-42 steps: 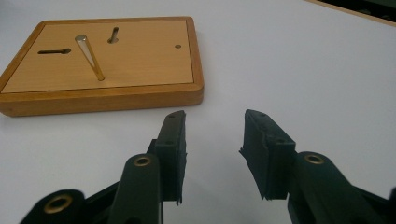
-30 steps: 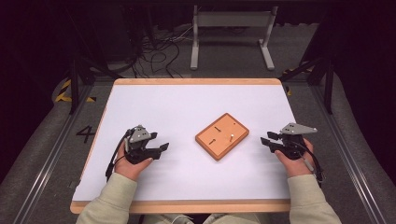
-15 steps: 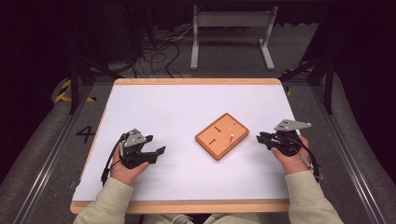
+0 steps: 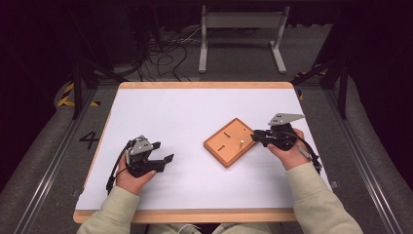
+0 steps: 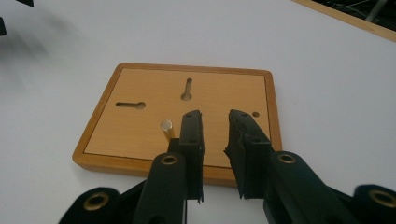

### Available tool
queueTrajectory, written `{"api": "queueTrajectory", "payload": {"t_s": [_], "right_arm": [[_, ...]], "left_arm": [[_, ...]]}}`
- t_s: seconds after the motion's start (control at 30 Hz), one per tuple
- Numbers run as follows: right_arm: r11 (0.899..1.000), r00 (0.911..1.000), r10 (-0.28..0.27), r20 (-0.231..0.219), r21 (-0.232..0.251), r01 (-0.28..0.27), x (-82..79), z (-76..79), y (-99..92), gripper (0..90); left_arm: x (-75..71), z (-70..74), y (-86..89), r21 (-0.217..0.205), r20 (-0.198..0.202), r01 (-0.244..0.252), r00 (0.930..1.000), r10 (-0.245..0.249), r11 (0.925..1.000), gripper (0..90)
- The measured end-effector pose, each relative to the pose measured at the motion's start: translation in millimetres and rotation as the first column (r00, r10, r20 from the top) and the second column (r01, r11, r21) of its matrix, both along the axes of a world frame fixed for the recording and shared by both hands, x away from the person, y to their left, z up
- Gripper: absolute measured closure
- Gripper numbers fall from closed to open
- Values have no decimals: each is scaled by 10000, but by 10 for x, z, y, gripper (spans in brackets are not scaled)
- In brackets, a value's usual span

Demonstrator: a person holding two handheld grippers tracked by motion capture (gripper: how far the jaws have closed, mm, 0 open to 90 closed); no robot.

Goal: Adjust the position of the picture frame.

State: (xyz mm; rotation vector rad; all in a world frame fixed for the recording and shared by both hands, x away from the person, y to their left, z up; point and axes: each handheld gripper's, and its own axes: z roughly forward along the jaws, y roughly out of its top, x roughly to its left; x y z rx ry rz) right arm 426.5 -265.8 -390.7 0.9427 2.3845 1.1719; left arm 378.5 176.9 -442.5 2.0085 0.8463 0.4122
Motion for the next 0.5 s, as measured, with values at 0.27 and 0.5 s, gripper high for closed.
{"api": "queueTrajectory", "payload": {"t_s": [0.27, 0.5], "right_arm": [[9996, 9991, 120, -399, -264, -130, 228, 113, 175, 794], [9981, 9963, 18, -859, -608, -71, 471, 195, 307, 828]], "left_arm": [[-86, -24, 25, 109, 22, -92, 10000, 91, 9999, 300], [-106, -54, 98, 91, -85, -290, 9995, 291, 9995, 300]]}}
